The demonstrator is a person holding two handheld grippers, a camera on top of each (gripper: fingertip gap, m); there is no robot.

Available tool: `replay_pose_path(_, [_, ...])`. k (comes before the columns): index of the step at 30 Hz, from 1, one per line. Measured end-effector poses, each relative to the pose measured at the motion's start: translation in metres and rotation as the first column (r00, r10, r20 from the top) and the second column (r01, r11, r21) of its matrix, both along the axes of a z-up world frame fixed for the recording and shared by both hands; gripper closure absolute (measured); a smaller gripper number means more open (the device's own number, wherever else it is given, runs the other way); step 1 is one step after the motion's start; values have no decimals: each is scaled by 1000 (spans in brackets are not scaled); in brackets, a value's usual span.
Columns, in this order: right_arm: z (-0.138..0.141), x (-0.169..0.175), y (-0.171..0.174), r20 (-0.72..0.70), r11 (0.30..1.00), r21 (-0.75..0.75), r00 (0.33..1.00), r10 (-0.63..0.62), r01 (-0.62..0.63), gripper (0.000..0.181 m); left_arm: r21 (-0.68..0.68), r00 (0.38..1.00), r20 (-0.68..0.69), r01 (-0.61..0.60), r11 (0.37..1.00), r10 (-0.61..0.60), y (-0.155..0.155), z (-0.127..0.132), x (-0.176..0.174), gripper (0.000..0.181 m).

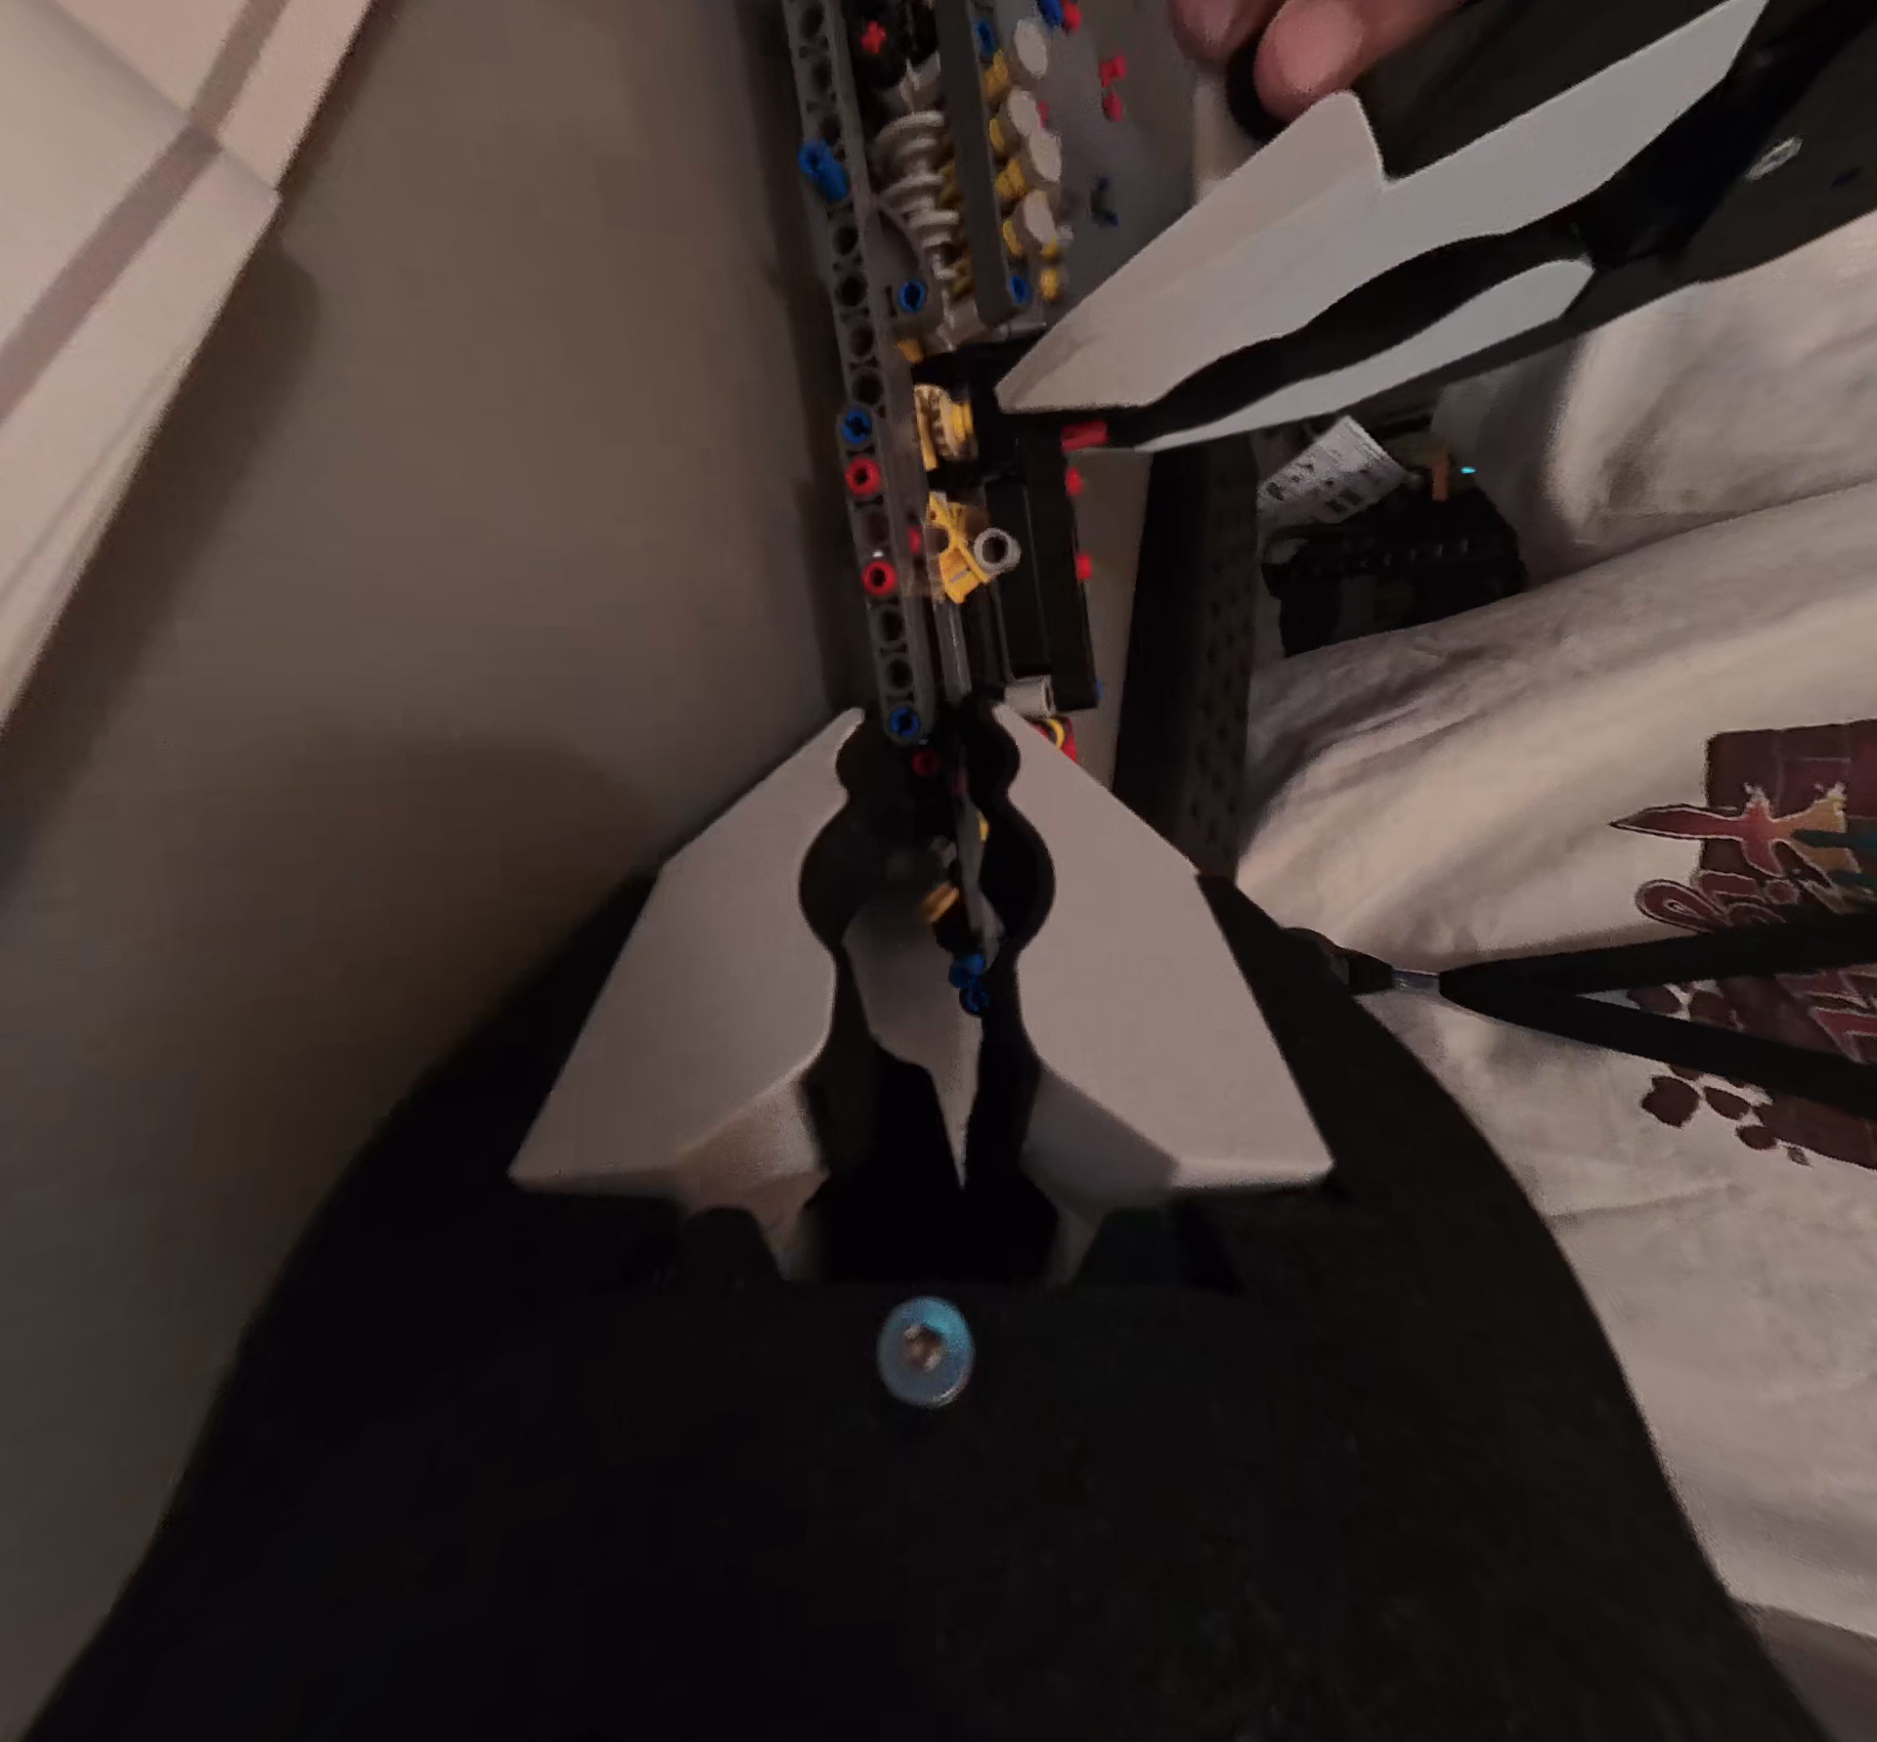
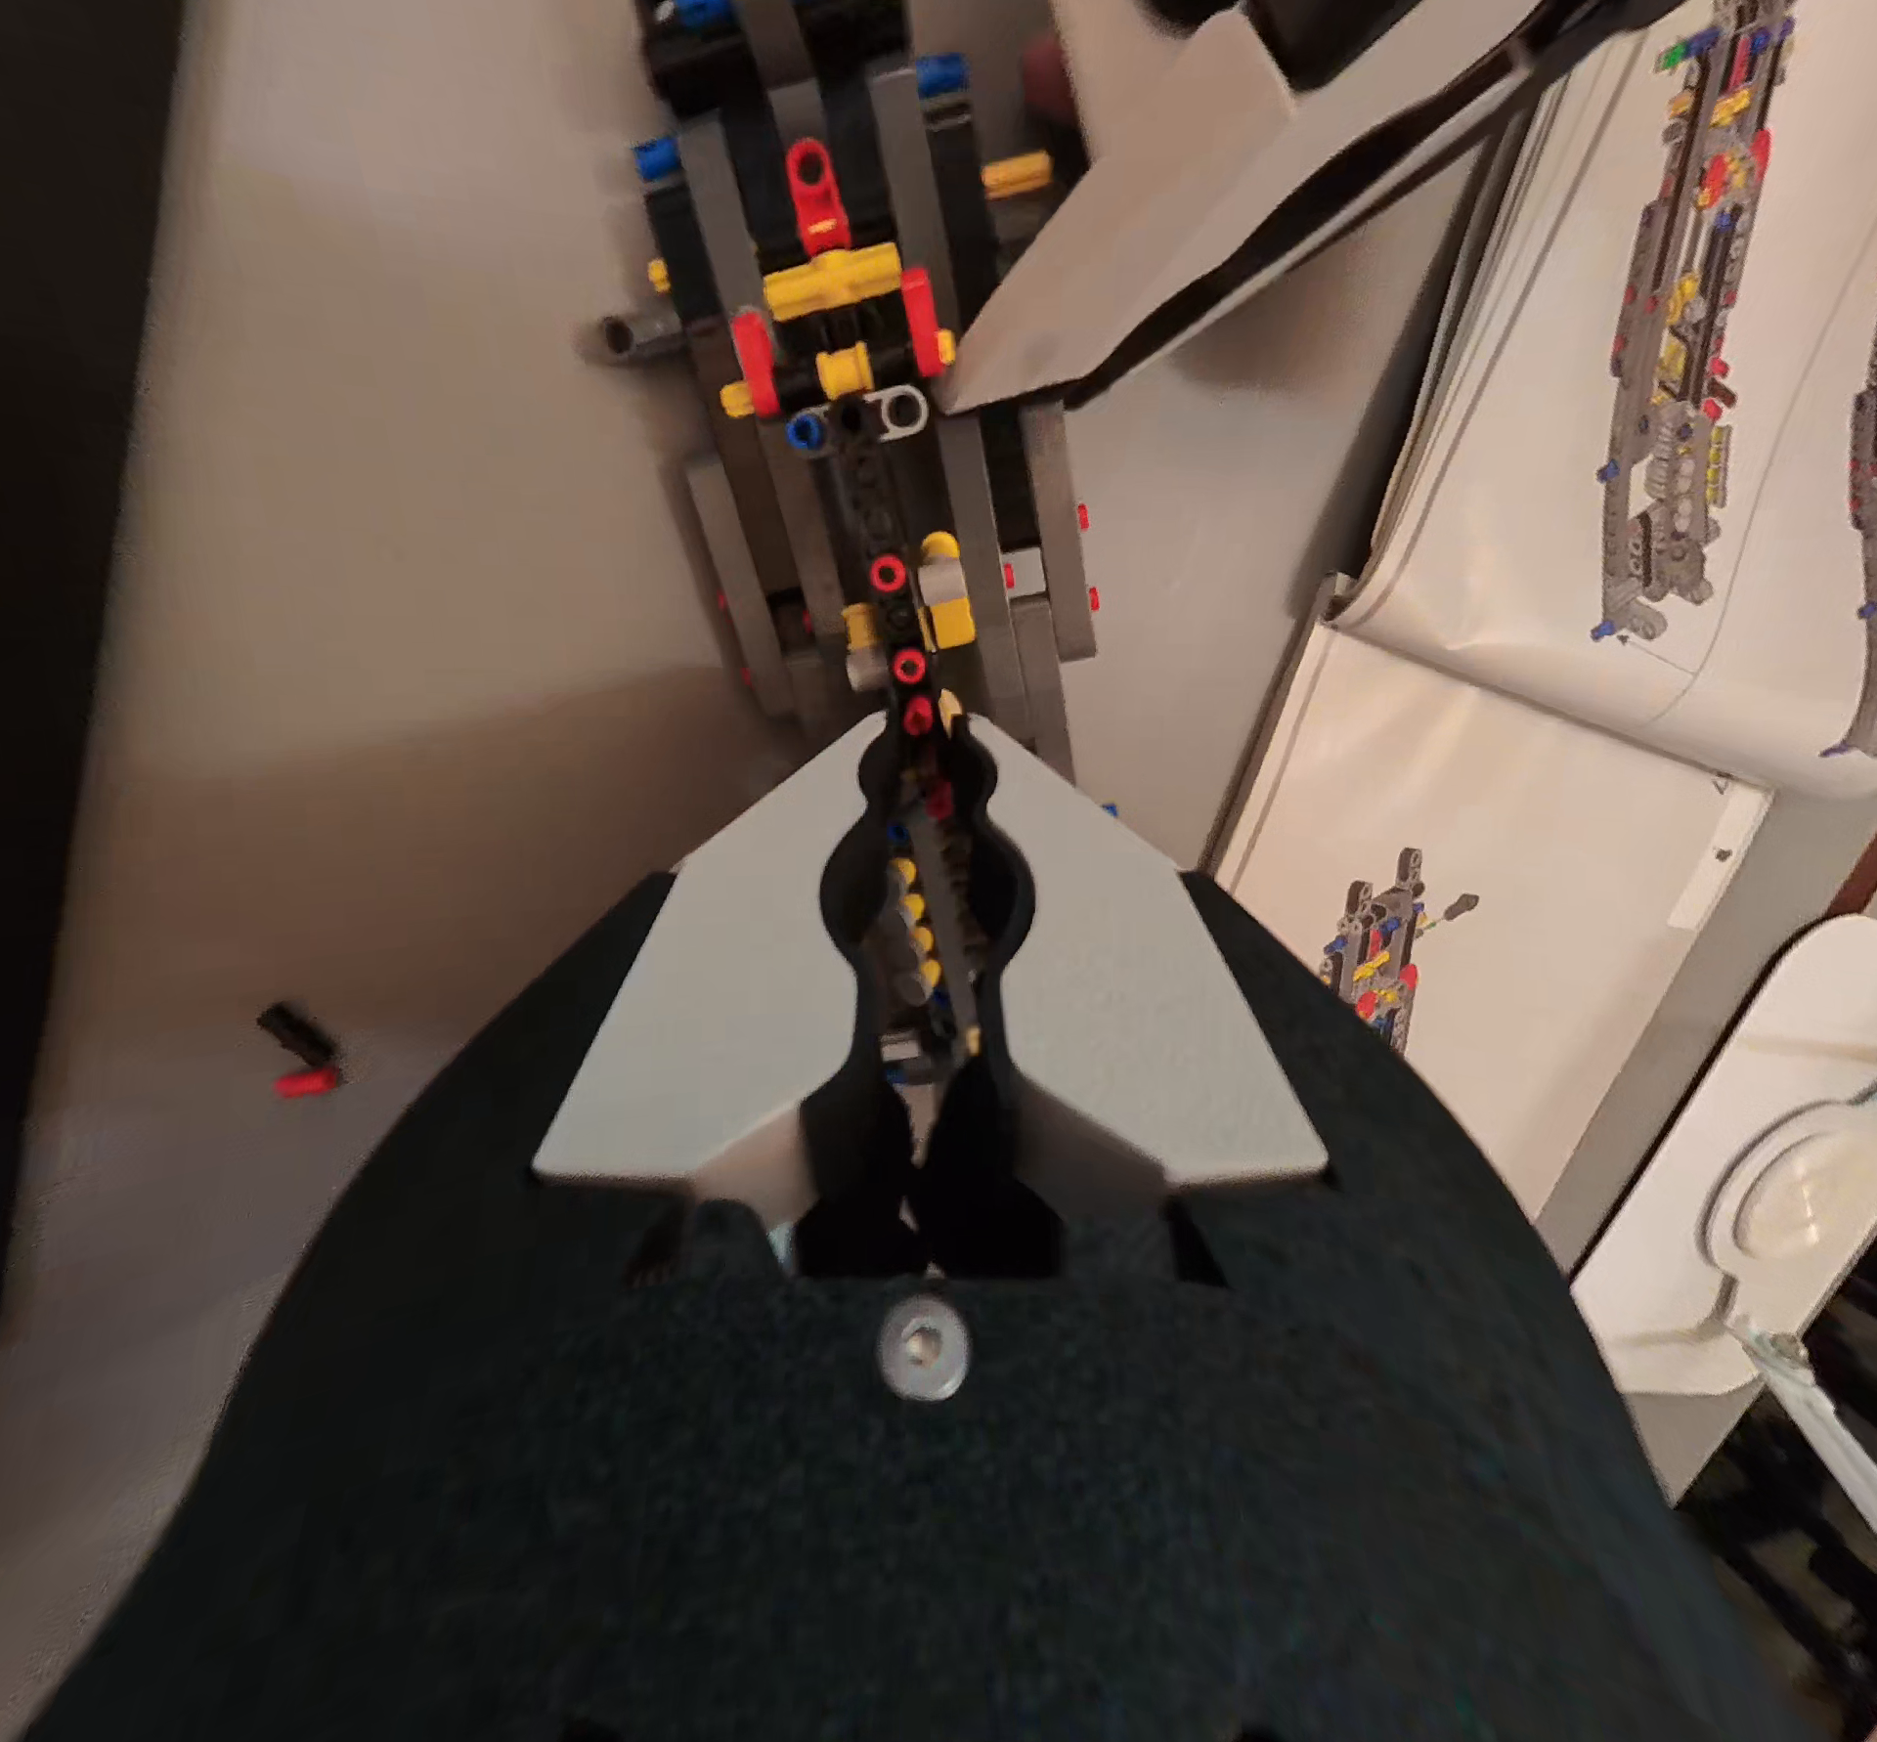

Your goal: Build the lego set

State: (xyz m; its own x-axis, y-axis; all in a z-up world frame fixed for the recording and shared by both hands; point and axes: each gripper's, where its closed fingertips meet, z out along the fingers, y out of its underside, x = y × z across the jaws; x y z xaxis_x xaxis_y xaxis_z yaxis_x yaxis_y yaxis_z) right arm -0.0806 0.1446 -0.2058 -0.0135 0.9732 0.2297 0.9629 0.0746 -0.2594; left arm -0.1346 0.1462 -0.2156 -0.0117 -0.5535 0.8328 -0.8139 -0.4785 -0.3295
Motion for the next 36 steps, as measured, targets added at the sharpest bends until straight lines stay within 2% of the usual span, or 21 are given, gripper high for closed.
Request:
replay_pose_path(3, [-2, 0, 0, -2, 998, -61, 1000, 30, -30, 176, 126, 997, 56, -54, 991, 47, 16, 4, -2, 161])
replay_pose_path(8, [-5, 2, 2, 9, 988, -124, 996, 92, -90, 176, 290, 981, 165, -151, 945, 106, 34, 23, -11, 161])
replay_pose_path(12, [-9, 1, 3, 23, 980, -174, 994, 102, -97, 176, 350, 897, 386, -360, 865, 217, 52, 61, -15, 161])
replay_pose_path(14, [-9, 1, 3, 37, 979, -179, 994, 105, -97, 176, 382, 826, 505, -475, 793, 252, 61, 77, -20, 162])
replay_pose_path(16, [-9, 1, 3, 46, 979, -185, 994, 98, -88, 176, 431, 773, 578, -562, 705, 263, 69, 83, -24, 162])
replay_pose_path(20, [3, 0, 5, -15, 990, -141, 1000, 12, -14, 169, 592, 775, 598, -599, 540, 204, 80, 74, -28, 154])
replay_pose_path(23, [35, 3, 14, -192, 986, -46, 967, -167, 161, 163, 673, 784, 587, -611, 417, 202, 94, 65, -30, 140])
replay_pose_path(25, [57, 8, 12, -359, 932, -66, 863, -355, 356, 159, 692, 791, 566, -609, 388, 232, 100, 59, -32, 140])
replay_pose_path(27, [65, 15, 7, -523, 828, -134, 670, -526, 545, 150, 683, 798, 553, -598, 419, 239, 97, 56, -31, 142])
replay_pose_path(29, [60, 24, -1, -652, 703, -200, 444, -615, 682, 135, 700, 820, 511, -571, 428, 257, 97, 50, -32, 142])
replay_pose_path(31, [55, 33, -6, -770, 591, -228, 228, -596, 773, 135, 721, 838, 483, -545, 429, 252, 95, 45, -32, 142])
replay_pose_path(32, [53, 38, -9, -802, 542, -239, 151, -578, 806, 136, 718, 837, 488, -546, 432, 248, 94, 46, -31, 142])
replay_pose_path(34, [50, 49, -15, -819, 450, -277, 36, -573, 849, 142, 683, 822, 515, -566, 463, 244, 87, 51, -24, 147])
replay_pose_path(36, [51, 57, -19, -836, 409, -282, -13, -549, 868, 142, 660, 822, 511, -562, 499, 249, 82, 53, -8, 145])
